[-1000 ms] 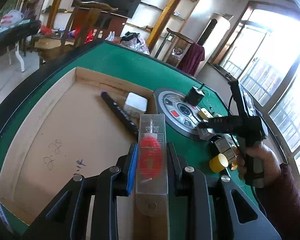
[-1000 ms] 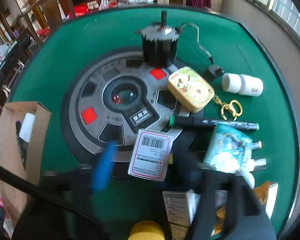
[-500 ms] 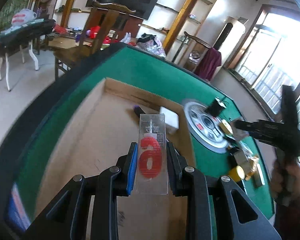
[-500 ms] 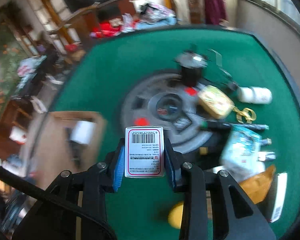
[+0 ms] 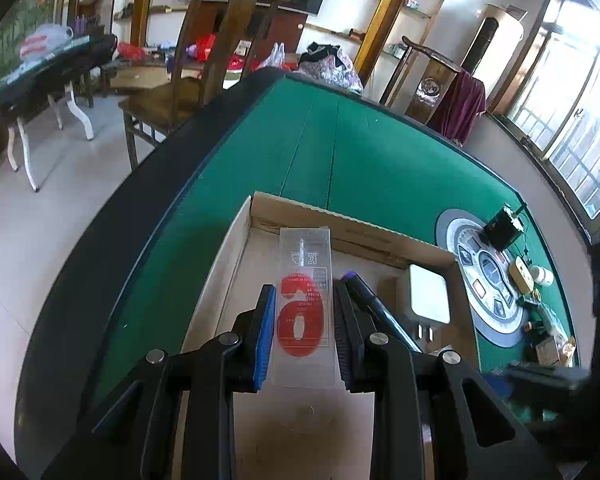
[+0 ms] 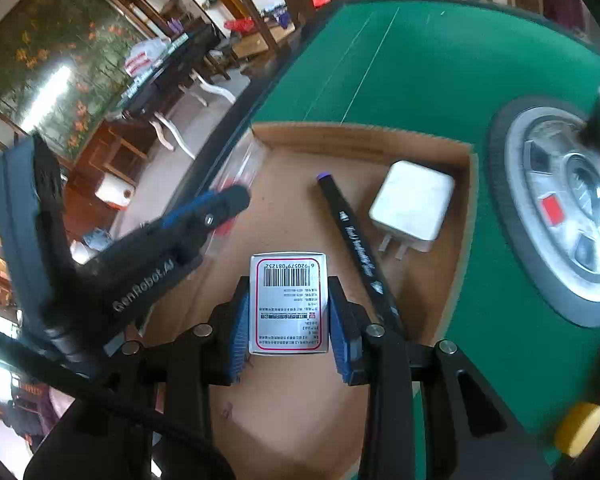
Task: Organize objects
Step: 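Lower the barcode card into the tray with the right gripper while the left releases the package there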
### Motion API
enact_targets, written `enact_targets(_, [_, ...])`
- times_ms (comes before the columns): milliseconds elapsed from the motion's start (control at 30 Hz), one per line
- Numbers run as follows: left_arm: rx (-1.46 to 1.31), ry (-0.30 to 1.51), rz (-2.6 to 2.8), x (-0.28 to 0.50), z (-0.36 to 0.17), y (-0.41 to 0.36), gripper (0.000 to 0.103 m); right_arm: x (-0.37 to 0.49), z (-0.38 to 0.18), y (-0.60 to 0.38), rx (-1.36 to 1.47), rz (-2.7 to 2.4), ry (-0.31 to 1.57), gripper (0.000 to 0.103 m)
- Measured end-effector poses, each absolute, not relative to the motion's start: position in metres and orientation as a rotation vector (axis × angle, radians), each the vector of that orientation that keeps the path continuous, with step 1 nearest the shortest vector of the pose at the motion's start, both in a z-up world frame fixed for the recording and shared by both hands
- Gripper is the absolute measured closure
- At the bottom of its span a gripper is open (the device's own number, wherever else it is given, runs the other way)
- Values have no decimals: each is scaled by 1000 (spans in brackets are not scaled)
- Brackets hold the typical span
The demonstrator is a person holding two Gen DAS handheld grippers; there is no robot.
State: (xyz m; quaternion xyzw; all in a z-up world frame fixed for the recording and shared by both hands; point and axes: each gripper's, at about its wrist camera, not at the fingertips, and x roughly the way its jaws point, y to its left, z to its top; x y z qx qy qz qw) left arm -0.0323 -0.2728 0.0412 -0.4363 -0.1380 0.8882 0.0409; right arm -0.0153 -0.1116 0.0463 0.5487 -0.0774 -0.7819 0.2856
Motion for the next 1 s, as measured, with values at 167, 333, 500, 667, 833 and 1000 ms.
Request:
enact_targets(167, [-1367, -473, 2673, -44, 27, -276, 80, -25, 35, -128, 1487, -2163, -92, 70])
enact_targets(333, [-1383, -553, 2630, -52, 18, -280, 80, -34, 33, -129, 1505, -2214, -35, 70])
enact_targets(500, [-1367, -600, 2632, -51, 18, -282, 79, -42, 37, -131, 1490, -2269, 1, 70])
enact_targets(667, [-1359, -607, 2625, -53, 20, -284, 75, -44, 36, -132, 1462, -2286, 35, 70])
enact_targets(833, [-1312, -629, 2600, -51, 27, -279, 57, -39, 41, -122, 1424, -2309, 7, 70])
enact_targets(1000, [-1283, -649, 2618, -46, 37, -277, 42, -26, 59, -114, 1341, -2374, 71, 63])
